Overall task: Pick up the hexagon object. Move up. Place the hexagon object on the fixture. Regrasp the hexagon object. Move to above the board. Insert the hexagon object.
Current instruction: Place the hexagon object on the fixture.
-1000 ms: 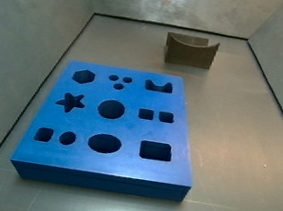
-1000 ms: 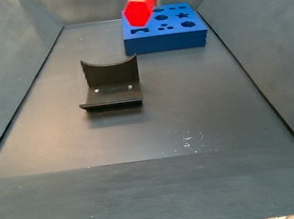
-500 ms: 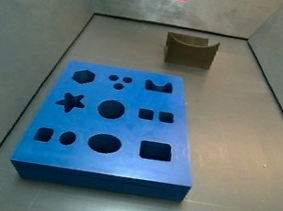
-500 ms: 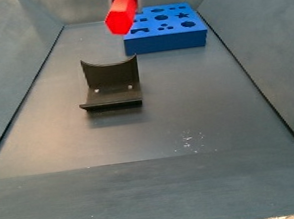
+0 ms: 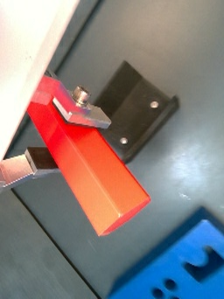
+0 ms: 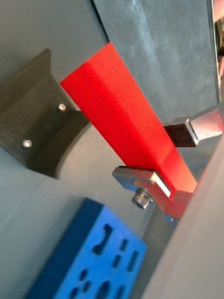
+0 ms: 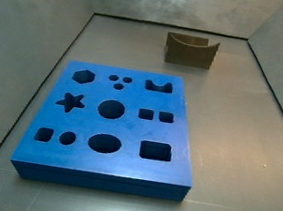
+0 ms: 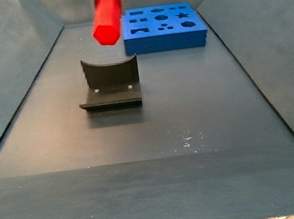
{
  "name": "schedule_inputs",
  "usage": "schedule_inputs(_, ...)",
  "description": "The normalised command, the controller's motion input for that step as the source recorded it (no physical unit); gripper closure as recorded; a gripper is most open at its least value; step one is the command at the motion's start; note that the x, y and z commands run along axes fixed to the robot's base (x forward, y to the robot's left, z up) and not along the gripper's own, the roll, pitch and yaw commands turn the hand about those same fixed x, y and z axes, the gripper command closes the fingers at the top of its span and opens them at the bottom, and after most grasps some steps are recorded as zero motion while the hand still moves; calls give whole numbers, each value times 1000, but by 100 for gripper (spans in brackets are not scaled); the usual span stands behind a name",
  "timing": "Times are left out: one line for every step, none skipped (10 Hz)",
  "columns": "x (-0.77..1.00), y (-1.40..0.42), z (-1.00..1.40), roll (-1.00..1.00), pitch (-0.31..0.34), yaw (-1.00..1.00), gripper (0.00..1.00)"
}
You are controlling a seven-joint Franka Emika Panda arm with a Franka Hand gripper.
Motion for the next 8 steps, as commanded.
schedule_inputs(285,52,-10,-1000,233,60,100)
schedule_inputs(225,51,-11,-1000,243,31,100)
schedule_inputs(111,49,-12,-1000,259,-37,100)
schedule_inputs(58,48,-7,-857,214,-84,100)
schedule_inputs(55,42,-10,-637,150,-129,100)
schedule_inputs(64,45,-14,-520,129,-140,100)
schedule_inputs(83,40,-17,-310,103,-142,100)
schedule_inputs(77,30,-6,-216,79,-137,100)
